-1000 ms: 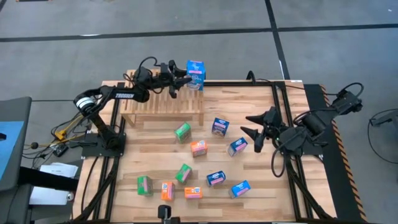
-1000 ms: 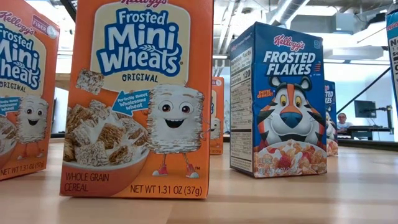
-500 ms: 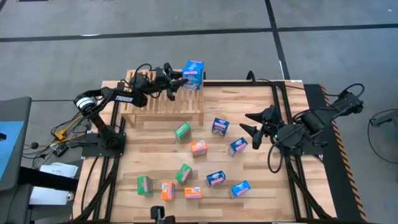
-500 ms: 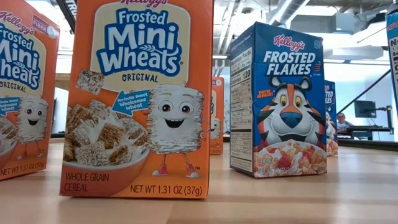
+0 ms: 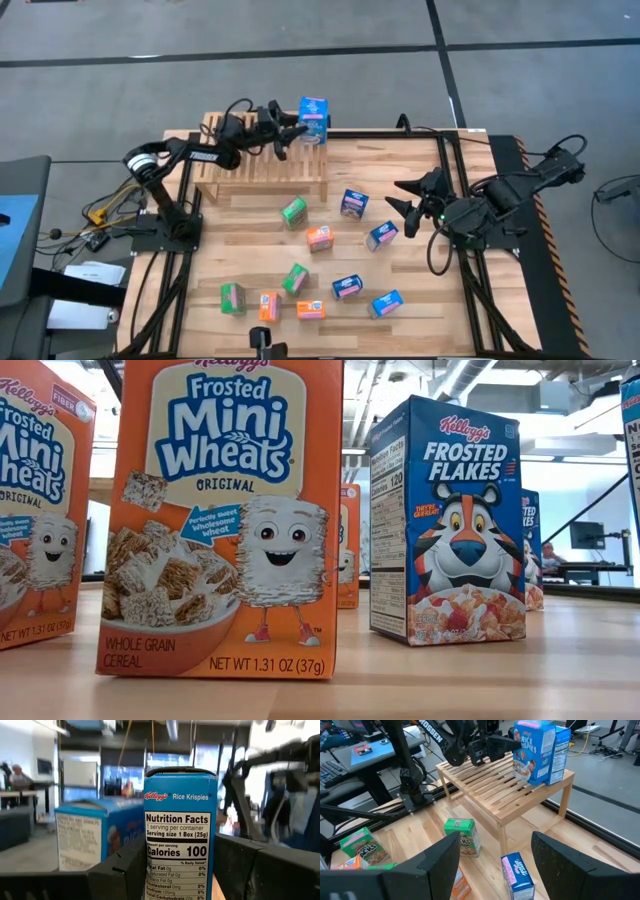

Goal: Stack cereal on shelf
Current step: Put the top light blue cereal box on the shelf aligned with the other light blue cereal box

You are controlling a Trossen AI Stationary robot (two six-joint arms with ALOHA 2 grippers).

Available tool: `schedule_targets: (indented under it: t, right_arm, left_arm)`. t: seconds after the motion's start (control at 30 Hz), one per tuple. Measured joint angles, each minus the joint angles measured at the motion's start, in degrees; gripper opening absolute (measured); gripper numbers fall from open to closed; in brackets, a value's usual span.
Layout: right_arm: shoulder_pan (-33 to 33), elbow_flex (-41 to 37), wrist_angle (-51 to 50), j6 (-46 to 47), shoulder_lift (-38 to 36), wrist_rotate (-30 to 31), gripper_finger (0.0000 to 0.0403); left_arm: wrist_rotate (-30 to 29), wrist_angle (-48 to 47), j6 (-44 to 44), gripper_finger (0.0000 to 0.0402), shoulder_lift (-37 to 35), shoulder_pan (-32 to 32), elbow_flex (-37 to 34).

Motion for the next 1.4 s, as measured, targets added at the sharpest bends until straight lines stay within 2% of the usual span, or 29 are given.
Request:
schedule_targets:
  t: [0.07,0.2,0.37,0.63,0.83,1.4]
  right_arm:
    - [0.0,0.0,0.06,0.0,0.01,0.0,0.027]
    - [0.02,0.01,0.0,0.85,0.01,-0.05,0.027]
    - [0.02,0.0,0.02,0.96,0.0,-0.07,0.027]
    - [0.02,0.0,-0.06,0.94,0.02,-0.04,0.027]
    - [0.02,0.0,-0.17,0.95,0.02,0.07,0.027]
    - [-2.38,0.01,-0.58,0.96,0.02,0.13,0.027]
  left_arm:
    - [-0.04,5.44,-2.79,0.0173,2.62,-0.03,0.06]
    - [1.74,8.55,-5.81,0.0173,4.96,-0.03,0.3]
    - [1.84,6.71,-3.29,0.0173,4.24,-0.03,0.54]
    - [2.48,-5.13,3.02,0.0173,3.8,-0.94,3.45]
    - [0.55,-6.03,2.05,0.0173,3.79,-1.27,3.65]
    - [7.02,-7.54,-1.8,0.0173,0.95,1.36,3.65]
